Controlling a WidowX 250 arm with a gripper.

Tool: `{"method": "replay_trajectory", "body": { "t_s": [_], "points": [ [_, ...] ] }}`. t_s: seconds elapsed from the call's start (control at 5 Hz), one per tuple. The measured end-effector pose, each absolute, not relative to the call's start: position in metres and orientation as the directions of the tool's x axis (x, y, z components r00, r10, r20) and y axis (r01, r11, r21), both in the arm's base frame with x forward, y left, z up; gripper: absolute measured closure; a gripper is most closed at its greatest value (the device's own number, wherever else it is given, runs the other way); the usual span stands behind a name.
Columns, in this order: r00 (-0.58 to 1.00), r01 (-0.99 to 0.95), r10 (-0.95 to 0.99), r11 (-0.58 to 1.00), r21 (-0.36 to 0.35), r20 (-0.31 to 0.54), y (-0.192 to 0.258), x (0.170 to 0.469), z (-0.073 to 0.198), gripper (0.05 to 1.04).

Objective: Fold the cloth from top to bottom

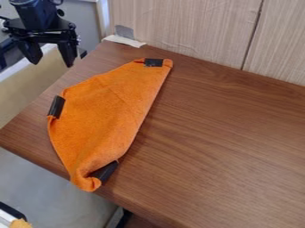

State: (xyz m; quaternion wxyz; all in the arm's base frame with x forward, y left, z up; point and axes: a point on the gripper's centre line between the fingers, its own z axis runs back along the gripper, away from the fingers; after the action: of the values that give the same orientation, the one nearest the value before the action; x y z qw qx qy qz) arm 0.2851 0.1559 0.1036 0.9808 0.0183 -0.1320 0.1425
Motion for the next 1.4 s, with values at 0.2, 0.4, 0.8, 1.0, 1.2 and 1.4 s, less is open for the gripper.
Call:
{"method": "replay_trajectory", "body": {
  "t_s": [0.2,0.4,0.8,1.0,1.2,1.4],
  "points": [
    [0.931,-0.284,0.279,0.959,-0.010,0.234,0.155,0.284,0.094,0.083],
    [0.946,-0.249,0.247,0.968,-0.015,0.211,0.155,0.287,0.090,0.083],
    [0.975,-0.112,0.124,0.991,-0.073,0.186,0.124,0.343,0.091,0.083],
    [0.987,-0.031,0.039,0.998,-0.058,0.158,0.104,0.380,0.085,0.083],
    [0.991,0.016,-0.013,1.000,-0.022,0.133,0.092,0.416,0.067,0.083],
    [0.987,0.069,-0.067,0.998,-0.012,0.144,0.080,0.447,0.050,0.083]
  ]
}}
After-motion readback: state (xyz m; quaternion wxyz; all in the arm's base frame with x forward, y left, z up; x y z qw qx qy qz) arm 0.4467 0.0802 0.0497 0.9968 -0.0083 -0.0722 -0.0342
